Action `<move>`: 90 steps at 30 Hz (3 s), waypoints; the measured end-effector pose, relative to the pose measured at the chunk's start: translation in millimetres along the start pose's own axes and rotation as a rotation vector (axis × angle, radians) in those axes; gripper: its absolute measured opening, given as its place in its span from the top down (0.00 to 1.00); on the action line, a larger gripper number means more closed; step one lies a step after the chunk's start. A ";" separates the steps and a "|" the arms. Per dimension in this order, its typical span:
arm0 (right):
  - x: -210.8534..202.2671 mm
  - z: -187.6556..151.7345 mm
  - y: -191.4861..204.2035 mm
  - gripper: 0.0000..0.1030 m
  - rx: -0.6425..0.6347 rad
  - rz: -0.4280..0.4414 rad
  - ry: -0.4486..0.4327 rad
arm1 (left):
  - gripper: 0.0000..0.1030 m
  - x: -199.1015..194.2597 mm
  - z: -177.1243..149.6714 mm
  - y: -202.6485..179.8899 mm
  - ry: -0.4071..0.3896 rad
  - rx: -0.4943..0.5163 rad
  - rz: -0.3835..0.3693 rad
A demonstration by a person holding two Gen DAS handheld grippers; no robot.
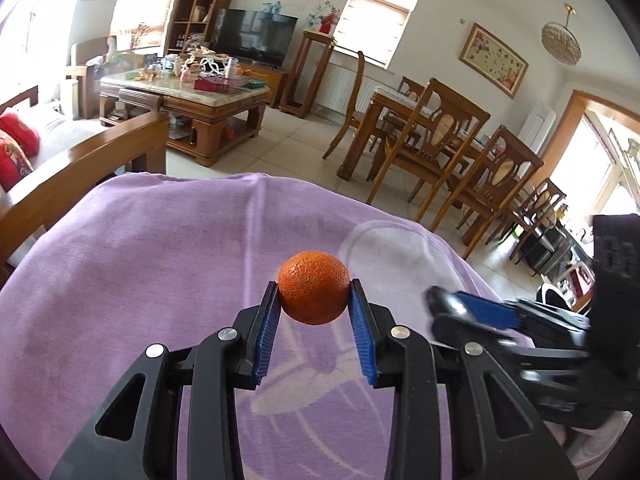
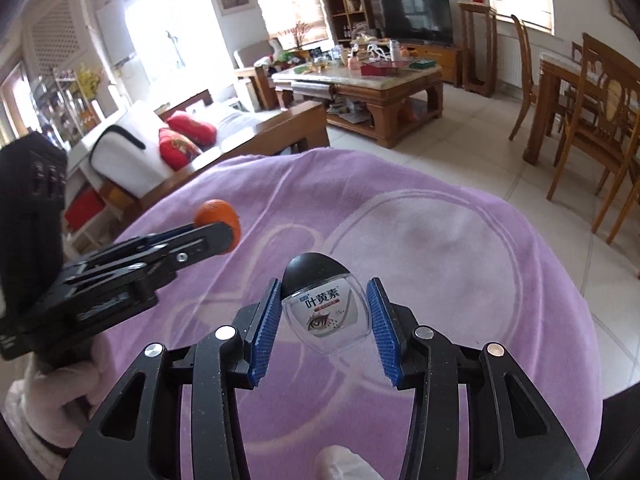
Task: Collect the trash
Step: 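Carry the orange and eye-drop bottle over the black bin and open both tools, then move both open tools back over the table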
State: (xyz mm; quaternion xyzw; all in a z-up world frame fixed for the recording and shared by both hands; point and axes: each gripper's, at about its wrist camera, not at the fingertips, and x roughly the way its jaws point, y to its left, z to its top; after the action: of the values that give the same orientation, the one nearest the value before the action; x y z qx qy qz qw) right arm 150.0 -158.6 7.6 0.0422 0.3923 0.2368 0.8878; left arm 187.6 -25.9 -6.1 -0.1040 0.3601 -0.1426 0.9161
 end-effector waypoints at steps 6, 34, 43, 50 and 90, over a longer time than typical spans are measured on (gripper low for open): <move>-99.7 -42.9 -51.8 0.58 0.116 -0.031 -0.160 | 0.67 -13.1 -15.1 -74.0 -0.020 0.131 -0.064; -337.7 -259.4 -316.2 0.57 0.588 -0.284 -0.472 | 0.66 49.8 -119.0 -410.6 0.111 0.575 -0.377; -321.5 -272.0 -337.0 0.57 0.633 -0.295 -0.449 | 0.66 75.0 -130.3 -425.9 0.163 0.608 -0.347; -312.5 -269.1 -346.6 0.57 0.644 -0.297 -0.435 | 0.66 85.3 -135.0 -434.5 0.195 0.626 -0.338; -316.8 -224.5 -274.1 0.13 0.579 -0.333 -0.511 | 0.05 -2.2 -113.0 -385.0 -0.018 0.635 -0.235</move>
State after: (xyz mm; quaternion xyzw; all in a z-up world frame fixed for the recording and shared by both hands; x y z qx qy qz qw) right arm -88.5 -569.5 -4.1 0.2834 0.2111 -0.0482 0.9343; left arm 36.4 -396.1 27.0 0.1444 0.2753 -0.3512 0.8832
